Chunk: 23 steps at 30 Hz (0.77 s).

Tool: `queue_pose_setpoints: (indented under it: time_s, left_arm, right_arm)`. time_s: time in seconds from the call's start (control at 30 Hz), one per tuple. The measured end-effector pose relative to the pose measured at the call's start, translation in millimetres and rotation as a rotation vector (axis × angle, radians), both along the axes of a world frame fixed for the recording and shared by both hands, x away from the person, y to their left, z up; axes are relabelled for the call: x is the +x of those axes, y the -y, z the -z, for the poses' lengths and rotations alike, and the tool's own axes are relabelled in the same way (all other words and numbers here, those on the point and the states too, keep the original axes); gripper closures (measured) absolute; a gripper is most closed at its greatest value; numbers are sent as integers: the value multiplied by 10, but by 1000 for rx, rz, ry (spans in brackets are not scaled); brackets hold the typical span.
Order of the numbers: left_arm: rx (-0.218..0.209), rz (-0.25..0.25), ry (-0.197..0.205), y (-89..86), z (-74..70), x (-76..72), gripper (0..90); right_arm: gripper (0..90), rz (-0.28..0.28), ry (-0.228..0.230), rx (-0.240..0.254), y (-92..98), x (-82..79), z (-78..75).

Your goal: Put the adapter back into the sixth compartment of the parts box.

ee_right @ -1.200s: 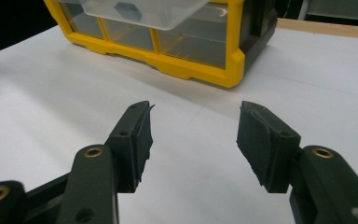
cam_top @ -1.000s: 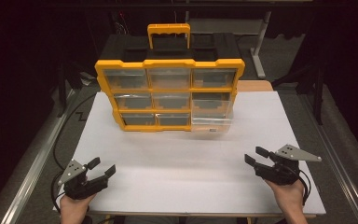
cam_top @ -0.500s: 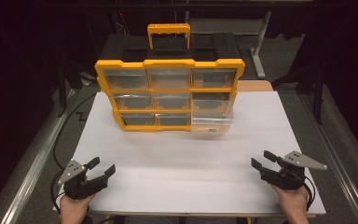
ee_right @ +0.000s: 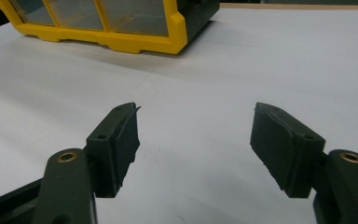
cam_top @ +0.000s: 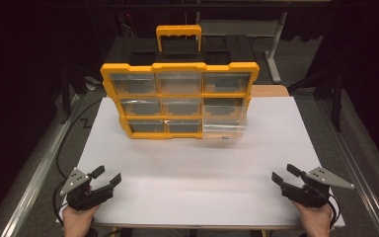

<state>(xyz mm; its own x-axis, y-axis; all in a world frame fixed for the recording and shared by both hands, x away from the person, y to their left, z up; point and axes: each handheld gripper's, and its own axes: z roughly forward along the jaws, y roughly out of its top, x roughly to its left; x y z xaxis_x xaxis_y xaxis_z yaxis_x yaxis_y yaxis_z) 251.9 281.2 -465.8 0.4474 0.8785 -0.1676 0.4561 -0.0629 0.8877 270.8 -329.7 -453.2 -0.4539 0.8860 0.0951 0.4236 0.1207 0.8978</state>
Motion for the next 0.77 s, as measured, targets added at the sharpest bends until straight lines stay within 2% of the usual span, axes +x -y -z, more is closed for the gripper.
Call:
queue_pose_setpoints:
  time_s: [0.4,0.77]
  left_arm:
    - [-6,-2,8,-8,-11,-16,282]
    - [-5,-5,5,-11,-9,-6,282]
  right_arm:
    - [279,16,15,4,77,-138,99]
    - [275,18,4,28,107,-141,112]
